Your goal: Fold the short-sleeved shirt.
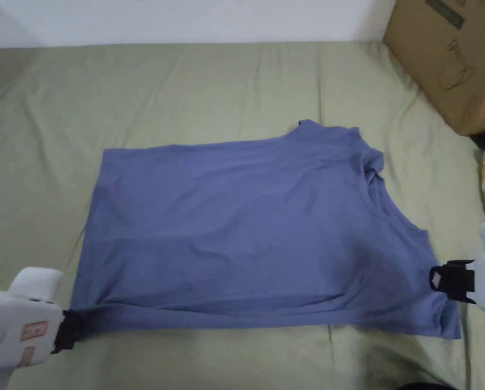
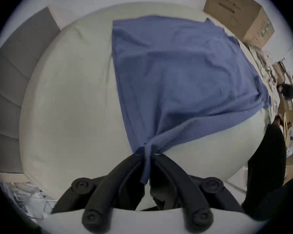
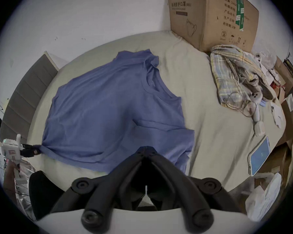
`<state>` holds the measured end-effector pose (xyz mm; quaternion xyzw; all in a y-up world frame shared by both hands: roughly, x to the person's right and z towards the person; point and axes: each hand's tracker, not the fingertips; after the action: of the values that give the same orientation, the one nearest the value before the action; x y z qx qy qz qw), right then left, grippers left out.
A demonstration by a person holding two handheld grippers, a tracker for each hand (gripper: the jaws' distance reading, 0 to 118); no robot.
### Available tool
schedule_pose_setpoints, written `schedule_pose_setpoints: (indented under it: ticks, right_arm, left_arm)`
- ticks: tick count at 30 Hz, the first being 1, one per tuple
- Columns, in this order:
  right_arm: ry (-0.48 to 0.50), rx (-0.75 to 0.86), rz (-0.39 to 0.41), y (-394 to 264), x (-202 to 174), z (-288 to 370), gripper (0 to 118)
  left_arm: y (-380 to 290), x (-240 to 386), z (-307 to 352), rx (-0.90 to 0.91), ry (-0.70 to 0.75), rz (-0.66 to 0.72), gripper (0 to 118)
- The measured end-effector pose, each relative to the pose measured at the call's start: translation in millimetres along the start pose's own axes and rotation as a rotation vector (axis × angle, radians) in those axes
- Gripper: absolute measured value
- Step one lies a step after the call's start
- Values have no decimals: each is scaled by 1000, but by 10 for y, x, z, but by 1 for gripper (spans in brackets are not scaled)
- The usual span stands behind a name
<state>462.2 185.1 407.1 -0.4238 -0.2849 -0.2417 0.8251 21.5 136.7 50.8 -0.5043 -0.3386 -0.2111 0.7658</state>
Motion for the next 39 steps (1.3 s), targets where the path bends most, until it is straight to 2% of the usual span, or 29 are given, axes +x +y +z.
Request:
schedule_pose_setpoints:
  ticks: [2, 3, 4, 6, 7, 8, 10, 13, 15, 17, 18, 19, 24, 30, 35, 39]
  right_arm:
    - [13, -29, -9, -26, 118, -43, 2]
    - [15, -48, -16, -39, 167, -80, 16]
    - [-7, -70, -21, -50, 202, -119, 52]
    - [-54, -125, -14, -86, 283, -241, 76]
    - [-53, -146, -15, -110, 318, -303, 94]
    - [-39, -144, -15, -129, 357, -351, 100]
    - [-70, -218, -18, -172, 390, -464, 100]
    - [-64, -265, 1, -230, 394, -586, 99]
    - [-58, -282, 56, -261, 349, -592, 91]
    - [-58, -275, 118, -262, 309, -554, 51]
    - [-11, -271, 110, -266, 300, -528, 27]
    - [22, -269, 91, -254, 295, -504, 13]
    - [19, -218, 84, -192, 293, -332, 8]
    - [85, -89, -17, 47, 389, -19, 8]
    - [142, -51, -93, 639, 418, -51, 8]
    - [163, -62, -131, 1258, 411, -503, 8]
  left_arm:
    - [58, 5, 172, 85, -36, 57, 2]
    - [69, 20, 238, 120, -39, 71, 2]
    - [86, 39, 291, 140, -43, 81, 2]
    - [128, 50, 383, 140, -56, 83, 2]
    - [143, 77, 396, 139, -56, 79, 2]
    - [165, 118, 394, 138, -51, 71, 2]
    - [169, 150, 404, 130, -17, 34, 2]
    - [185, 219, 388, 125, 3, 13, 2]
    - [159, 179, 380, 112, 3, 34, 2]
    - [125, 146, 374, 107, -3, 56, 2]
    - [113, 139, 373, 107, 0, 62, 2]
    - [108, 139, 371, 107, 2, 65, 2]
    - [57, 113, 368, 98, 2, 83, 2]
    - [100, 60, 520, 181, -5, 116, 2]
    - [579, -63, 535, 262, -23, 156, 2]
    - [1150, -194, 132, 249, -10, 155, 2]
